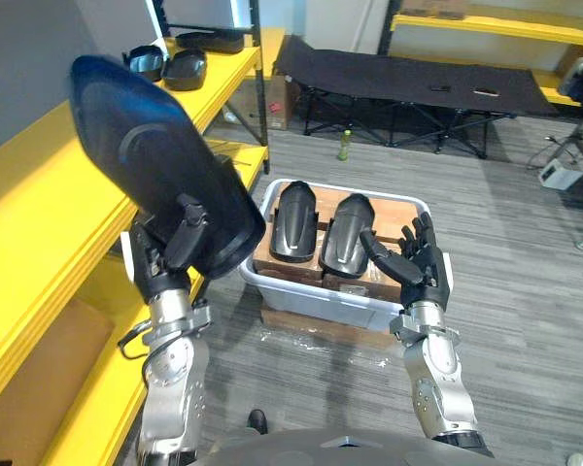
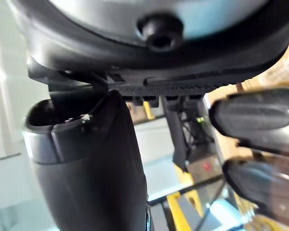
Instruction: Walk over and take three plastic housings, then place them on the shelf
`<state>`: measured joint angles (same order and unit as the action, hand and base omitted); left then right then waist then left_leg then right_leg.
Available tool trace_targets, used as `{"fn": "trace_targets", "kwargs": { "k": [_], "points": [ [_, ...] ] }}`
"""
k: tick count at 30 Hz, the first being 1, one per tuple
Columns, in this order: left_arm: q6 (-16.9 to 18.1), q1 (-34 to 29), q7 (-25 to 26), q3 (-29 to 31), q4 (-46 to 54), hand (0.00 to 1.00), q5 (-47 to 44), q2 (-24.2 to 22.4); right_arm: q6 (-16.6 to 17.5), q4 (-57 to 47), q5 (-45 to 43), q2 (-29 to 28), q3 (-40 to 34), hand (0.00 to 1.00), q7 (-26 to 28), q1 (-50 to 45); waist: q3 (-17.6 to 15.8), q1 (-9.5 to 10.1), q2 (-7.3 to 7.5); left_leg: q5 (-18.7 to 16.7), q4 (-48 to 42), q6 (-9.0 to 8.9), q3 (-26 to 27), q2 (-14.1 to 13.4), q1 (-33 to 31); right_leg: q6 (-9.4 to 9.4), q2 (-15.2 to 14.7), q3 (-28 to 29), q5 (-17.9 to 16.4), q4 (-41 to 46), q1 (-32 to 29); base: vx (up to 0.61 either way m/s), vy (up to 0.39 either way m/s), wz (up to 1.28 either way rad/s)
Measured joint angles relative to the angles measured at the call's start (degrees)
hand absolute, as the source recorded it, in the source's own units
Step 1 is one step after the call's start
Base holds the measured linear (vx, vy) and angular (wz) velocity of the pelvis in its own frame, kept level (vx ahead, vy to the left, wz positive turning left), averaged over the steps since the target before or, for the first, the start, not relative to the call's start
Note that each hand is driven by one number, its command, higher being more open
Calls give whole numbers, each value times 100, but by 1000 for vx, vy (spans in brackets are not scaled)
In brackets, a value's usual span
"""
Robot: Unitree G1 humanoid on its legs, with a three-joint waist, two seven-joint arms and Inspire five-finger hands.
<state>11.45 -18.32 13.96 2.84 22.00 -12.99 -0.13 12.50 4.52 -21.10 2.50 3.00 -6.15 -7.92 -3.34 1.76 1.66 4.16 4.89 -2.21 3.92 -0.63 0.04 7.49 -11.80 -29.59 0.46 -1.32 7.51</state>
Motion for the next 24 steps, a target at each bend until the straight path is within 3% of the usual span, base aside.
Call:
{"fn": "trace_targets", "kwargs": {
  "k": [3, 8, 12, 13, 15, 16, 19, 21, 23, 24],
  "points": [
    [282, -424, -237, 401, 335, 0, -334, -37, 0, 347, 60, 81, 192, 100, 254, 199, -52, 295, -24, 42, -2, -44, -340, 13, -76, -13, 11, -369, -10, 3, 131, 0, -8, 62],
    [883, -866, -531, 1175, 695, 0, -801, -221, -175, 868, 918, 372, 701, 100, 420, 1001, -148, 768, -23, 94, -6, -39, -592, 52, -75, -44, 21, -618, -30, 30, 287, -14, 6, 29],
    [961, -1047, -771, 1232, 755, 0, -1001, -223, -219, 867, 890, 404, 725, 100, 758, 1035, -158, 763, -26, 90, -2, 71, -681, 130, -131, -45, -1, -851, -38, 53, 388, -38, 33, 33],
    [957, -1018, -892, 1230, 755, 0, -1064, -206, -224, 862, 894, 394, 718, 100, 796, 1027, -214, 701, -10, 25, -61, 175, -388, 116, -238, 19, -41, -1077, -82, 58, 450, -98, 44, 82],
    [945, -853, -1133, 1165, 748, 0, -1068, -196, -227, 859, 899, 398, 631, 100, 743, 939, -335, 550, -3, 26, -252, 218, 90, 78, -433, 58, -79, -1523, -139, 85, 565, -136, 132, 141],
    [973, -565, -1589, 1108, 747, 0, -1198, -193, -228, 859, 947, 370, 541, 100, 466, 690, -443, 588, -147, 283, -144, 370, 209, 118, -571, 73, -270, -1901, -316, 483, 566, -127, 204, 151],
    [973, -546, -1776, 981, 747, 0, -1189, -135, -214, 839, 896, 326, 545, 100, 457, 688, -456, 583, -161, 336, -82, 448, 318, 182, -553, 3, -461, -1868, -399, 857, 551, -35, 143, 78],
    [972, -433, -1800, 849, 698, 0, -1189, -75, -197, 760, 878, 326, 516, 100, 460, 678, -473, 571, -158, 329, -71, 471, 211, 255, -569, -113, -635, -1412, -463, 1357, 363, 45, 86, 44],
    [968, -40, -2005, 605, 424, 0, -1216, 267, -145, 534, 901, 267, 369, 100, 495, 408, -494, 351, -181, 386, -66, 541, -388, 314, -562, -234, -702, -206, -525, 2382, 35, 53, 41, 115],
    [965, 86, -2064, 532, 322, 0, -1215, 366, -94, 502, 901, 248, 323, 100, 519, 343, -499, 302, -182, 423, -46, 551, -472, 326, -563, -286, -657, -35, -637, 2454, 43, 62, -17, 119]
  ]
}}
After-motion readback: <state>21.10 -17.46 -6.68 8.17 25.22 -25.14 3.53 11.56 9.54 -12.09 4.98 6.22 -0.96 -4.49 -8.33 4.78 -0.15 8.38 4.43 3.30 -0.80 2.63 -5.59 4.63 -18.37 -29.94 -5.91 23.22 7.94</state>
